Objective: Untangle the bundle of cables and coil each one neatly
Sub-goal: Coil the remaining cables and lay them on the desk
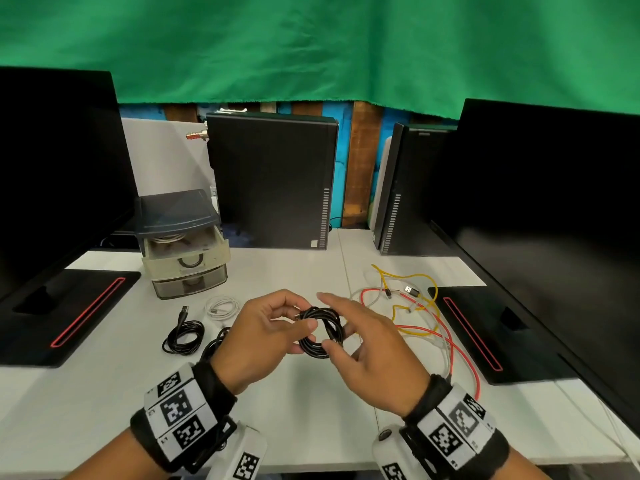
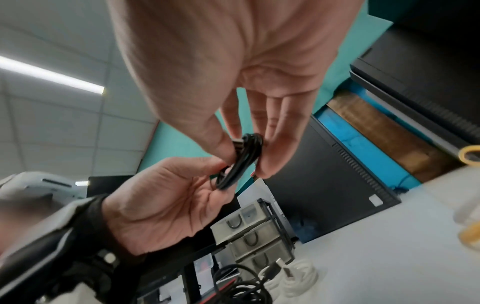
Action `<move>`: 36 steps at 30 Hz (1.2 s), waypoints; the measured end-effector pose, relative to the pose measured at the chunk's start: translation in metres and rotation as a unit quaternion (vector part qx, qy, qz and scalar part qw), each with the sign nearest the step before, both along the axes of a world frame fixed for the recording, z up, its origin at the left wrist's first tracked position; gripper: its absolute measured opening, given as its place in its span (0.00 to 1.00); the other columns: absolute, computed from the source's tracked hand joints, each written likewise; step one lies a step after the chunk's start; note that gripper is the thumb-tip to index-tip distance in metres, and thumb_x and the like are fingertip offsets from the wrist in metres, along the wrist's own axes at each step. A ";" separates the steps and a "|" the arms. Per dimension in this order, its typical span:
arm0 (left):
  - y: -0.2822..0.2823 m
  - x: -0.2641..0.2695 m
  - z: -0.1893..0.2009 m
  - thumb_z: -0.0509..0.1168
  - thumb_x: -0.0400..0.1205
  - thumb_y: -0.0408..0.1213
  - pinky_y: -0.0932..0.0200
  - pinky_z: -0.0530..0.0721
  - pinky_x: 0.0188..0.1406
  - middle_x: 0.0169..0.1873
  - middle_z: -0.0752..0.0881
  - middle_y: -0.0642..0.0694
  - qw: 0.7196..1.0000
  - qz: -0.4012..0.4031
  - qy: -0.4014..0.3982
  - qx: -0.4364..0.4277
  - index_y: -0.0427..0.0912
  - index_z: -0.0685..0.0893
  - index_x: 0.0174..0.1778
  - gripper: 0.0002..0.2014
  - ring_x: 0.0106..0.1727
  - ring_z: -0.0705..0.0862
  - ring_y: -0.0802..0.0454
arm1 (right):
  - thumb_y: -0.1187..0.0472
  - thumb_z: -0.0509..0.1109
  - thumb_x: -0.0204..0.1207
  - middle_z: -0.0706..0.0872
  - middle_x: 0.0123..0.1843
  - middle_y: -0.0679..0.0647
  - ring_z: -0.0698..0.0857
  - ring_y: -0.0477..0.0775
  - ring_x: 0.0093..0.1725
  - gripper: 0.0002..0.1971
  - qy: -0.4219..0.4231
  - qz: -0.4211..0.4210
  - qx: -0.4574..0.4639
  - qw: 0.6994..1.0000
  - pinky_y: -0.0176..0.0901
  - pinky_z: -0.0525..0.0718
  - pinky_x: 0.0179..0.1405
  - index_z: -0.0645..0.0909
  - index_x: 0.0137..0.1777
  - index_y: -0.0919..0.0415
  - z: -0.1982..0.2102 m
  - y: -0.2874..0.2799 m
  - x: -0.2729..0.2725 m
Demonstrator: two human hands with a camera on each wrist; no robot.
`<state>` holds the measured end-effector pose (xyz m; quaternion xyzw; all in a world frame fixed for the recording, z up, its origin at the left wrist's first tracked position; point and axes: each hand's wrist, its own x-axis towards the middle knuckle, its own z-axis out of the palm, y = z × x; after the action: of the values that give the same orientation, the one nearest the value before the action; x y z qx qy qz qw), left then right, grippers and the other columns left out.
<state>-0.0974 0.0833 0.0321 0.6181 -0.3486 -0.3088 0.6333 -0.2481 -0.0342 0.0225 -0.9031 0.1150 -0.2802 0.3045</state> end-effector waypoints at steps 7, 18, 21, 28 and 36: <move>0.001 -0.005 -0.002 0.72 0.81 0.28 0.57 0.87 0.30 0.42 0.83 0.45 0.996 -0.010 -0.080 0.032 0.46 0.90 0.51 0.08 0.33 0.87 0.48 | 0.63 0.73 0.73 0.84 0.49 0.36 0.84 0.49 0.44 0.24 0.009 0.022 0.086 0.996 0.23 0.74 0.32 0.79 0.66 0.41 0.005 0.001 0.000; 0.000 -0.004 -0.010 0.75 0.79 0.34 0.59 0.89 0.49 0.41 0.91 0.58 0.953 0.039 -0.301 -0.004 0.49 0.89 0.44 0.04 0.46 0.90 0.57 | 0.60 0.72 0.75 0.83 0.38 0.44 0.82 0.43 0.32 0.12 -0.027 -0.007 0.078 0.997 0.34 0.74 0.28 0.71 0.46 0.44 0.001 0.005 0.001; 0.000 -0.004 -0.010 0.73 0.80 0.31 0.49 0.90 0.46 0.38 0.92 0.53 0.969 0.038 -0.244 0.001 0.45 0.88 0.43 0.04 0.38 0.92 0.52 | 0.54 0.71 0.75 0.80 0.35 0.40 0.82 0.42 0.31 0.09 -0.038 -0.037 -0.059 0.997 0.42 0.83 0.27 0.72 0.46 0.46 -0.005 0.003 0.001; -0.001 0.002 -0.018 0.69 0.84 0.36 0.61 0.85 0.40 0.39 0.90 0.57 0.920 0.051 -0.387 0.035 0.52 0.91 0.55 0.09 0.31 0.83 0.62 | 0.52 0.60 0.80 0.78 0.32 0.47 0.79 0.55 0.25 0.09 0.010 -0.065 -0.223 0.973 0.43 0.74 0.19 0.71 0.38 0.52 -0.016 0.004 0.006; -0.004 0.013 -0.018 0.66 0.86 0.40 0.51 0.84 0.44 0.36 0.88 0.55 0.907 0.026 -0.409 0.101 0.51 0.89 0.47 0.06 0.34 0.84 0.59 | 0.52 0.62 0.79 0.77 0.31 0.47 0.77 0.53 0.32 0.14 0.059 -0.032 -0.045 0.997 0.57 0.79 0.36 0.73 0.35 0.59 -0.009 0.004 0.003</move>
<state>-0.0841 0.0798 0.0138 0.7598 -0.5274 -0.0459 0.3773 -0.2448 -0.0304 0.0134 -0.9268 0.1484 -0.2409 0.2469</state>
